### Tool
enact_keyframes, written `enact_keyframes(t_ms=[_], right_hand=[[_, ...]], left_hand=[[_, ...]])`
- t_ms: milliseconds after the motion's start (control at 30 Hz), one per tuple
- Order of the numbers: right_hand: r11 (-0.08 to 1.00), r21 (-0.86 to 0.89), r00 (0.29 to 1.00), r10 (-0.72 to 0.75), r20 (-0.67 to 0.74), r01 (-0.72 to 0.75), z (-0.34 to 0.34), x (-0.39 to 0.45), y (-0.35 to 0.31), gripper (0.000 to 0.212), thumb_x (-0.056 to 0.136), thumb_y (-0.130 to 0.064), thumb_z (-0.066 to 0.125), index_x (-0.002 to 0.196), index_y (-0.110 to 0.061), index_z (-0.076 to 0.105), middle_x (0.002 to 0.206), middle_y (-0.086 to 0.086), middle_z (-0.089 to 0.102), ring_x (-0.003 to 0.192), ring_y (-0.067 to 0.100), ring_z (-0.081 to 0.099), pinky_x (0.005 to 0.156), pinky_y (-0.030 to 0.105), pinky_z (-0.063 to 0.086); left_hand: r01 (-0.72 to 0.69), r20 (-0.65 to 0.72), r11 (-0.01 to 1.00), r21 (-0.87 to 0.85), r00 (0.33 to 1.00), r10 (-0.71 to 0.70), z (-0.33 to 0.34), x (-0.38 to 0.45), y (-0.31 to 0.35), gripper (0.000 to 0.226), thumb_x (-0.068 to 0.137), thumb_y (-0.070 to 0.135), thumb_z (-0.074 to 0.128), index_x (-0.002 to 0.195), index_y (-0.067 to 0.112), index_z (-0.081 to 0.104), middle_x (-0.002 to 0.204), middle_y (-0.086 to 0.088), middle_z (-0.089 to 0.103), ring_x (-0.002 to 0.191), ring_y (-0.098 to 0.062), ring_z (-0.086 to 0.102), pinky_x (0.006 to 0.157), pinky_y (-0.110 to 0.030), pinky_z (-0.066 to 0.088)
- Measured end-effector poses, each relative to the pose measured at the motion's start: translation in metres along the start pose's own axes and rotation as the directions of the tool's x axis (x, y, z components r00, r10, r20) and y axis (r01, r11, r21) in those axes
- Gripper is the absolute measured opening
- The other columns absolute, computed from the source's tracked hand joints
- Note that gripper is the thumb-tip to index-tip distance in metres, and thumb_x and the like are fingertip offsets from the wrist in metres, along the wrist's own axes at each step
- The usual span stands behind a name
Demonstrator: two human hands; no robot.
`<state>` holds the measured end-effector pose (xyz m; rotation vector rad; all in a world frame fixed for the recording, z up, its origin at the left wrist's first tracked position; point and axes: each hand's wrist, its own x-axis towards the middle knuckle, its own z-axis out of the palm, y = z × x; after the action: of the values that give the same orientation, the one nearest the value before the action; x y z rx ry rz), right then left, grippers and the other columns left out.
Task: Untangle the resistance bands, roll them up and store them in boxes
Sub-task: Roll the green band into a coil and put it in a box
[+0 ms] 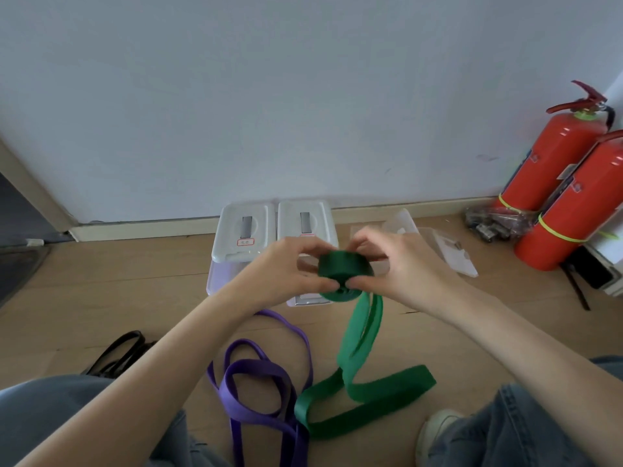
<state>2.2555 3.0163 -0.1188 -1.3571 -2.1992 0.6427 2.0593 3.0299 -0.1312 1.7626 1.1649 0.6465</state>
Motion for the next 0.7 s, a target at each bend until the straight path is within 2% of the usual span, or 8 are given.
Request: enact_keyframes(t_ms=[67,100,200,267,400,533,600,700], right_hand=[[1.000,-0.021,1.000,0.000,0.027,0.000,0.004,-0.001,0.001,0.038,0.069,-0.031,0.080,0.099,-0.025,0.057,0.108,-0.002,0.070,0.100,0.005,0.063,0.089,0.023,0.051],[0.999,0.049,1.000,0.009,0.006,-0.010,0.003,0.000,0.001,0.037,0.067,-0.033,0.080,0.096,-0.026,0.057,0.105,-0.006,0.070,0.096,0.000,0.063,0.087,0.018,0.051],[0.905,0.424,0.987,0.105,-0.123,-0.043,-0.004,0.002,-0.002,0.043,0.060,-0.041,0.077,0.095,-0.025,0.057,0.094,-0.011,0.071,0.089,-0.001,0.065,0.081,0.015,0.051],[0.782,0.623,0.959,0.185,-0.213,-0.012,-0.005,0.003,-0.002,0.046,0.058,-0.036,0.077,0.096,-0.021,0.055,0.097,-0.005,0.070,0.091,0.005,0.067,0.079,0.016,0.051],[0.673,0.739,0.949,0.231,-0.216,0.004,0.004,0.005,-0.007,0.039,0.062,-0.023,0.076,0.094,-0.013,0.055,0.093,-0.003,0.068,0.088,0.010,0.067,0.078,0.022,0.054],[0.743,0.667,0.953,0.238,-0.189,-0.053,0.008,0.007,-0.003,0.034,0.069,-0.008,0.078,0.090,-0.015,0.052,0.095,0.005,0.067,0.085,0.010,0.067,0.074,0.019,0.053],[0.834,0.551,0.968,0.170,-0.184,-0.041,-0.002,0.006,0.000,0.034,0.069,-0.007,0.079,0.092,-0.013,0.055,0.095,0.003,0.067,0.085,0.010,0.067,0.076,0.019,0.053],[0.998,0.059,0.996,-0.008,-0.091,0.014,-0.013,0.004,0.003,0.033,0.071,-0.013,0.080,0.096,-0.020,0.060,0.096,-0.008,0.067,0.090,0.008,0.064,0.083,0.026,0.051]], left_hand=[[-0.016,0.003,0.996,0.085,1.000,0.015,0.001,0.000,-0.001,0.030,0.069,0.014,0.080,0.090,0.028,0.064,0.093,0.011,0.068,0.084,-0.005,0.068,0.076,-0.018,0.053],[-0.013,-0.004,0.999,0.034,1.000,0.013,0.000,0.000,0.000,0.028,0.069,0.014,0.080,0.089,0.028,0.065,0.091,0.011,0.069,0.083,-0.006,0.069,0.074,-0.017,0.053],[0.006,-0.052,0.954,-0.299,0.998,-0.022,-0.008,-0.002,0.006,0.029,0.069,0.018,0.078,0.097,0.020,0.068,0.096,0.003,0.072,0.086,-0.012,0.071,0.070,-0.014,0.052],[-0.005,-0.080,0.844,-0.537,0.996,-0.046,-0.013,-0.002,0.010,0.040,0.069,0.024,0.072,0.105,0.008,0.066,0.101,-0.005,0.072,0.092,-0.019,0.070,0.074,-0.019,0.054],[-0.016,-0.088,0.665,-0.747,0.993,-0.075,-0.010,-0.002,0.014,0.043,0.074,0.022,0.063,0.111,-0.002,0.062,0.108,-0.015,0.069,0.101,-0.024,0.067,0.079,-0.023,0.054],[-0.001,-0.090,0.700,-0.714,0.992,-0.090,-0.004,-0.003,0.011,0.041,0.073,0.019,0.064,0.110,0.001,0.062,0.107,-0.012,0.070,0.099,-0.022,0.068,0.077,-0.021,0.055],[0.003,-0.099,0.823,-0.568,0.992,-0.072,-0.009,-0.002,0.011,0.035,0.075,0.014,0.069,0.109,0.008,0.063,0.107,-0.005,0.071,0.095,-0.015,0.069,0.073,-0.016,0.053],[0.005,-0.044,0.974,-0.228,0.999,-0.015,-0.012,-0.002,0.009,0.038,0.076,0.010,0.074,0.107,0.027,0.061,0.108,0.014,0.065,0.091,-0.001,0.067,0.069,-0.010,0.050]])
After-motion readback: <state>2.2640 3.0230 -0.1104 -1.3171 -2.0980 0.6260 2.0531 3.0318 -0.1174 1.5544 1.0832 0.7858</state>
